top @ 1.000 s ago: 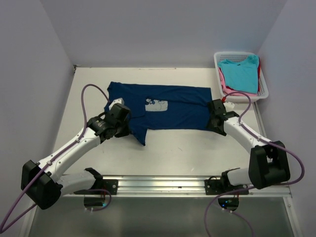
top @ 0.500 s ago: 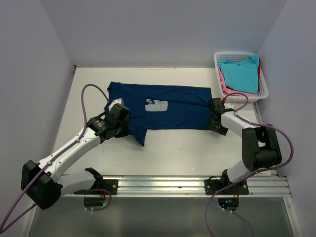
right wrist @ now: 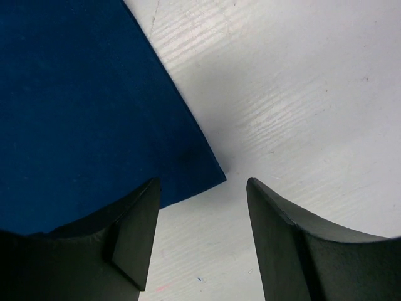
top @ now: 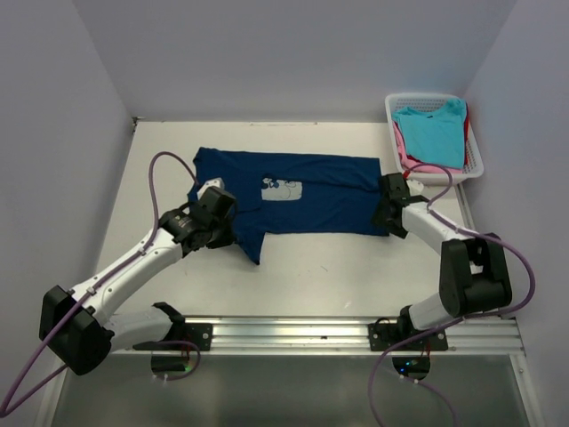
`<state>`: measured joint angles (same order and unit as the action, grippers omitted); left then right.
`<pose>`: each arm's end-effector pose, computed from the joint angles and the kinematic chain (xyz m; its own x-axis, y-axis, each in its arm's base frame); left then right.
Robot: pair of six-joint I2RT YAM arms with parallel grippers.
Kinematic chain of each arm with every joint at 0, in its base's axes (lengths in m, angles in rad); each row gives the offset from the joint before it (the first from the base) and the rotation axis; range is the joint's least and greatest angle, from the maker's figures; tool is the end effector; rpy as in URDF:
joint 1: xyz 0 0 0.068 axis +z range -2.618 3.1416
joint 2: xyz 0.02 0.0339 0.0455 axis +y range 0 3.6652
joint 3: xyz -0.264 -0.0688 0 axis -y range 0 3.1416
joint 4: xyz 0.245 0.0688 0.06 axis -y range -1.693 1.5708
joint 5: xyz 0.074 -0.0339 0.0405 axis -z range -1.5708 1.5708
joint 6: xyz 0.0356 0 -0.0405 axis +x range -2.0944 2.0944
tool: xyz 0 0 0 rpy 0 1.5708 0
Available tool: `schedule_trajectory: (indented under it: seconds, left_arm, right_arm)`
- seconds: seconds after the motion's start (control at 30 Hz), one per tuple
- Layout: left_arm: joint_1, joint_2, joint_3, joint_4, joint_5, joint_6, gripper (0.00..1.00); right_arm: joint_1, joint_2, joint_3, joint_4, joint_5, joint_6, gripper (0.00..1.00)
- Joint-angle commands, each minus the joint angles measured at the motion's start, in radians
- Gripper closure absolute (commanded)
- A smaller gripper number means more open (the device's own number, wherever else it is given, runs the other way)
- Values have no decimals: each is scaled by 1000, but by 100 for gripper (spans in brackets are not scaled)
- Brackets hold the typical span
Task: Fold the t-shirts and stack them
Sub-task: Fold the tshirt
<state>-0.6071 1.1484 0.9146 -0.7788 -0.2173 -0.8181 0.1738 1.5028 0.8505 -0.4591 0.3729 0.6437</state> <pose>0.1864 -0.1201 0.2636 -0.8144 -0.3021 -0.4955 -0.1917 0.9460 -0.2616 0.2787 0.0358 0.1798 -0.7073 0.4433 -0.5506 0.5283 0.8491 0.0049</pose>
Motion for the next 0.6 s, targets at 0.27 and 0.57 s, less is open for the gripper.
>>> schedule_trajectory:
  seconds: [0.27, 0.57]
  left_arm:
    - [-3, 4, 15, 12, -2, 10, 99]
    - [-3, 1, 15, 4, 3, 8, 99]
  right_arm:
    - [-3, 117, 51, 31, 15, 17, 42]
    - [-3, 99, 1, -7, 12, 65, 58]
